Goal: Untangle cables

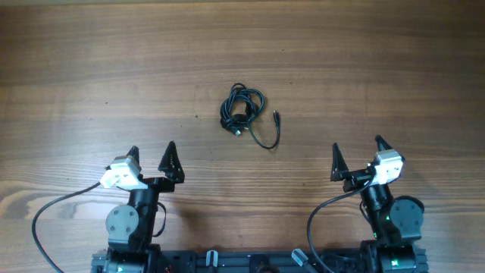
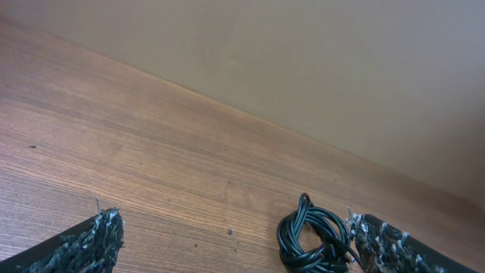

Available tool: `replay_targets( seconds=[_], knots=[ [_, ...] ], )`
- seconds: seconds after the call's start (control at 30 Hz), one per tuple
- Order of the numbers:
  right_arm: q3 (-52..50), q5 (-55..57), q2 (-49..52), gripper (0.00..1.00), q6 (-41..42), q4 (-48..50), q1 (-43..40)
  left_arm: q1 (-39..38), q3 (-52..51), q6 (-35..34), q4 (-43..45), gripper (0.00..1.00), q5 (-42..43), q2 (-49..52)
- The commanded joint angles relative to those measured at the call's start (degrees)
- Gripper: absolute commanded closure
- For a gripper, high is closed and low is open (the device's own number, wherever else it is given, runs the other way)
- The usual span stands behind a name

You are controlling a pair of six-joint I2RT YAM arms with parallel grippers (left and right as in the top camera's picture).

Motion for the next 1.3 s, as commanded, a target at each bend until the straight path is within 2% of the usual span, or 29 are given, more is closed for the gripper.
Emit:
replay_targets(
  seconds=[0.0,1.27],
  knots=[
    [-0.1,0.0,0.4,0.0,0.9,0.3,0.2,0.1,-0.3,0.9,0.1,0.0,-0.5,-0.5],
    [-0.1,-1.6,0.4,0.0,0.9,0.4,0.2,0.1,-0.3,0.9,0.5,0.0,-0.5,-0.5]
  ],
)
